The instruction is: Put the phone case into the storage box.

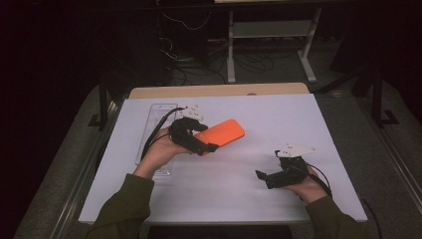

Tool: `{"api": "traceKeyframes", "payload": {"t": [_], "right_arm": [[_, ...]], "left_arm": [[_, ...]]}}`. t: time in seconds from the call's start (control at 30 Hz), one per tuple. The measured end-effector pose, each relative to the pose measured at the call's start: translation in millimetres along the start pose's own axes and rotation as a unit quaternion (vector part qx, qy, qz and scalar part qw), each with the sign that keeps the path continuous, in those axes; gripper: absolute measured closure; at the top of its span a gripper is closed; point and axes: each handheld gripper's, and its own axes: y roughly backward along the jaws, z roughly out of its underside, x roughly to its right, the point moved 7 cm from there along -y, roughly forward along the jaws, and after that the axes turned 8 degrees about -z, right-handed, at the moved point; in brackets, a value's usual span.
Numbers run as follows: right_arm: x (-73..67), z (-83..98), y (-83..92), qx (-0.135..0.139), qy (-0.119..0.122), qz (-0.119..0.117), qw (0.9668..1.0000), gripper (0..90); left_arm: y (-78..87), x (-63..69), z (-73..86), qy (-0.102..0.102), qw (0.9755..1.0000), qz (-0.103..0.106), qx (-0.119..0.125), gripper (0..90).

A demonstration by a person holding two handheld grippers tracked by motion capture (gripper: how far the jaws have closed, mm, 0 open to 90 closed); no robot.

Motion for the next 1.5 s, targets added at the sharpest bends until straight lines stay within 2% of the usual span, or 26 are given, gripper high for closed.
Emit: {"api": "traceKeyframes", "payload": {"t": [0.03,0.1,0.2,0.33,0.47,0.57,0.63,0.7,0.77,1.0,1.5], "right_arm": [[-0.6,-0.2,-0.4,-0.005,0.003,0.0,1.0,0.0],[-1.8,-1.1,-1.6,-0.007,0.005,0.001,1.0,0.0],[-3.0,-3.0,-3.9,-0.014,-0.003,0.003,0.9999,0.0],[-5.8,-6.5,-6.6,-0.014,0.009,0.008,0.9998,0.0],[-7.7,-8.1,-11.2,-0.015,0.013,0.009,0.9998,0.0],[-7.2,-9.1,-13.9,-0.017,0.006,0.011,0.9998,0.0],[-6.0,-10.4,-15.5,-0.014,0.004,0.011,0.9998,0.0],[-5.0,-11.4,-16.3,-0.013,0.002,0.009,0.9999,0.0],[-4.2,-13.0,-17.6,-0.009,-0.002,0.007,0.9999,0.0],[-1.7,-19.1,-23.7,0.001,0.002,0.002,1.0,0.0],[-7.1,-41.1,-44.5,0.023,0.023,0.0,0.9995,0.0]], "left_arm": [[-0.5,1.2,-0.6,0.005,1.0,0.001,0.005,15.6],[0.1,2.2,-0.4,0.004,1.0,0.0,0.005,15.6],[-0.2,4.3,-0.2,0.005,1.0,0.005,0.002,15.6],[-0.1,5.0,-0.5,-0.001,1.0,0.005,0.0,15.6],[0.8,3.8,-0.4,0.003,1.0,0.006,0.002,15.6],[0.2,3.9,0.2,0.005,1.0,0.006,0.0,15.6],[0.5,3.3,0.2,0.005,1.0,0.006,-0.001,15.6],[1.5,3.6,0.2,0.015,0.9999,0.007,-0.001,15.6],[1.8,2.1,0.0,0.012,0.9999,0.007,0.002,15.6],[0.8,3.6,0.5,0.014,0.9999,0.008,0.0,15.6],[2.6,5.7,-0.7,0.013,0.9999,0.008,0.003,15.6]]}}
